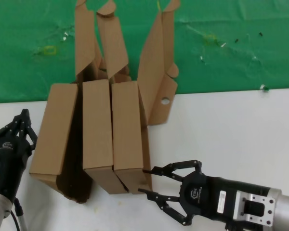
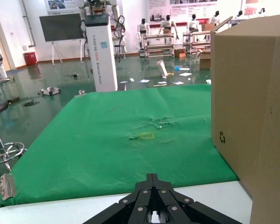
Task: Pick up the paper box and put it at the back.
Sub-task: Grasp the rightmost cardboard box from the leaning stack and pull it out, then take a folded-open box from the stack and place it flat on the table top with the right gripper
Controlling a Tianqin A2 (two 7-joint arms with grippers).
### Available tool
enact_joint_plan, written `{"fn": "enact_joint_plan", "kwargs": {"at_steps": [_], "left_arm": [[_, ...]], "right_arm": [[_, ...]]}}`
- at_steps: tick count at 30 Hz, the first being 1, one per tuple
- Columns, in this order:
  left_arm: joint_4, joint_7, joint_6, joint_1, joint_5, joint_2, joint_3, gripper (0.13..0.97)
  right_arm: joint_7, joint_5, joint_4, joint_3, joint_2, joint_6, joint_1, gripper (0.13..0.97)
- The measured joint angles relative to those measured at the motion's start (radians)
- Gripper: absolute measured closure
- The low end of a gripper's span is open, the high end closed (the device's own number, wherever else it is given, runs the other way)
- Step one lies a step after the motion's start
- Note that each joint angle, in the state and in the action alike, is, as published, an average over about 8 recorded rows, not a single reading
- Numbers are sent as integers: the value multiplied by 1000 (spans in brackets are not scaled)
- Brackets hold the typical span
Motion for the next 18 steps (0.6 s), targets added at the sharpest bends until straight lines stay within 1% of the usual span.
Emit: {"fn": "enact_joint_plan", "kwargs": {"at_steps": [3,4,12,18], "left_arm": [[0,0,0,0,0,0,0,954],[0,0,0,0,0,0,0,954],[0,0,0,0,0,0,0,954],[0,0,0,0,0,0,0,954]], "right_arm": [[1,4,-9,-5,-3,-3,12,752],[1,6,-11,-7,-4,-4,15,752],[-12,48,-18,3,-2,-22,18,883],[-23,79,-4,33,16,-22,-3,919]]}}
